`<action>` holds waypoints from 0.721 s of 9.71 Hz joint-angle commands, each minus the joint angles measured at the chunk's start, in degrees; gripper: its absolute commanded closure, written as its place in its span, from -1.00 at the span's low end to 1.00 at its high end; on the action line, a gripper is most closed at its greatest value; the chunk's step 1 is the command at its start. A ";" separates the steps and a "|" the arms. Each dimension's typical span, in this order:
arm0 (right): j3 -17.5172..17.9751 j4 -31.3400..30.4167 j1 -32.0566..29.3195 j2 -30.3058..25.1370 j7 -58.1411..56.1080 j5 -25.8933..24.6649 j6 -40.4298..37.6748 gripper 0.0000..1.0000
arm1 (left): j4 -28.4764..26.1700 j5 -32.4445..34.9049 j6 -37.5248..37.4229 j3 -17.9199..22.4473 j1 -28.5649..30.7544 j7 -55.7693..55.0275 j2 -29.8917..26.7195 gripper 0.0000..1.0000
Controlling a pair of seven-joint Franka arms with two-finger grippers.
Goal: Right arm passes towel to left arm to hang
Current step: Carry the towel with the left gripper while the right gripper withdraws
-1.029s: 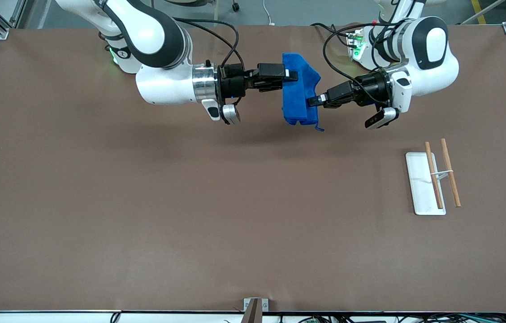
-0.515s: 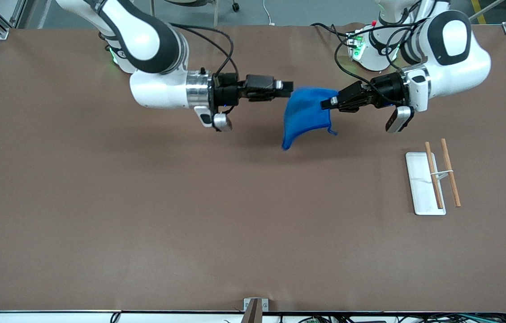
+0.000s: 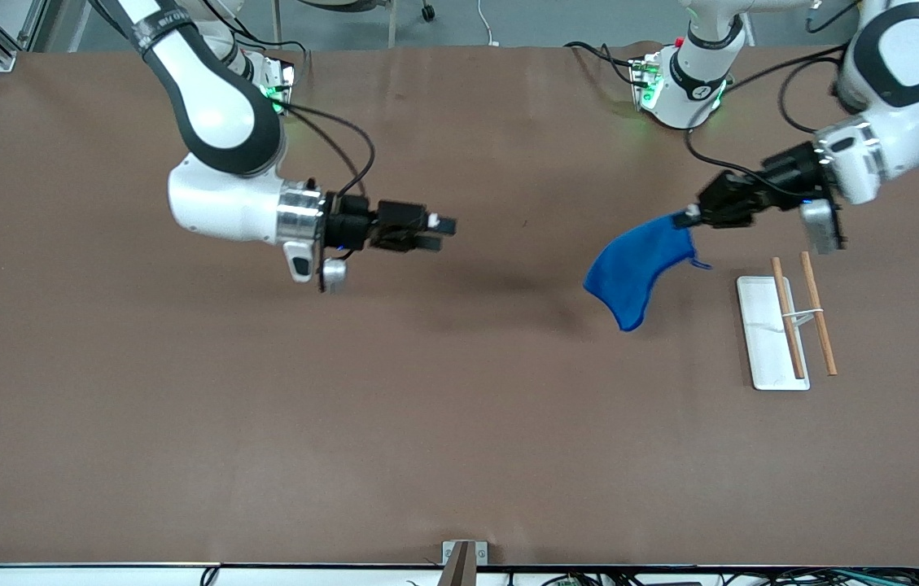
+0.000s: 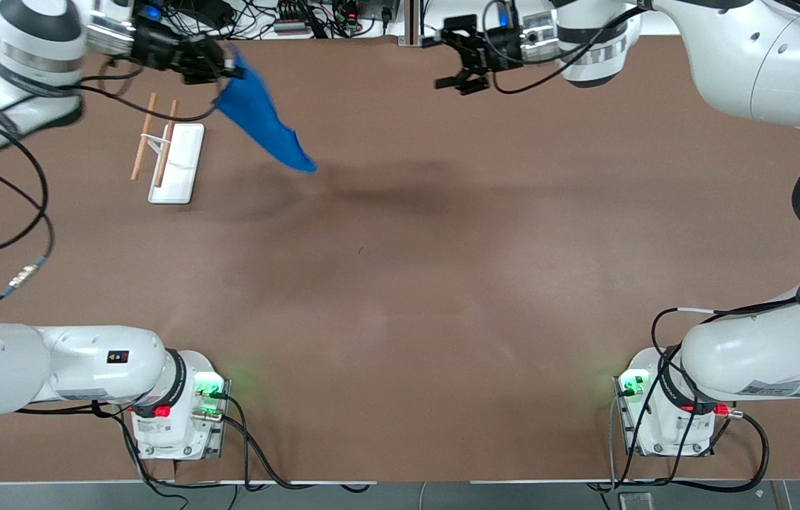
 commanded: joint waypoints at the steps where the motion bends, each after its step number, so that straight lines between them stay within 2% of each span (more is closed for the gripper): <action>1: -4.80 -4.27 -0.47 -3.63 0.26 -6.05 -0.77 -1.00 | 5.93 11.71 0.29 6.59 0.00 1.79 6.99 1.00; 2: -7.96 -4.46 -0.56 -3.99 0.09 -10.16 -1.03 -1.00 | 9.62 16.73 0.29 9.41 0.00 3.36 10.32 1.00; 3: -10.69 -4.98 -0.56 -4.95 0.09 -16.82 -1.38 -1.00 | 12.61 20.70 0.29 10.92 0.18 5.90 13.75 0.99; 4: -13.93 -4.98 -0.56 -6.52 0.17 -21.41 -5.13 -1.00 | 15.08 23.43 0.29 12.76 0.35 8.10 16.92 0.99; 5: -19.27 -4.20 -0.56 -7.32 0.17 -28.50 -11.95 -1.00 | 17.19 26.16 0.29 15.13 0.44 10.56 19.91 0.99; 6: -24.37 -1.67 -0.56 -7.94 0.26 -38.23 -18.63 -1.00 | 18.61 28.88 0.29 17.76 0.35 14.32 21.94 1.00; 7: -28.78 0.44 -0.47 -8.55 0.26 -45.03 -23.49 -1.00 | 18.97 29.17 0.29 19.79 0.44 17.14 23.18 1.00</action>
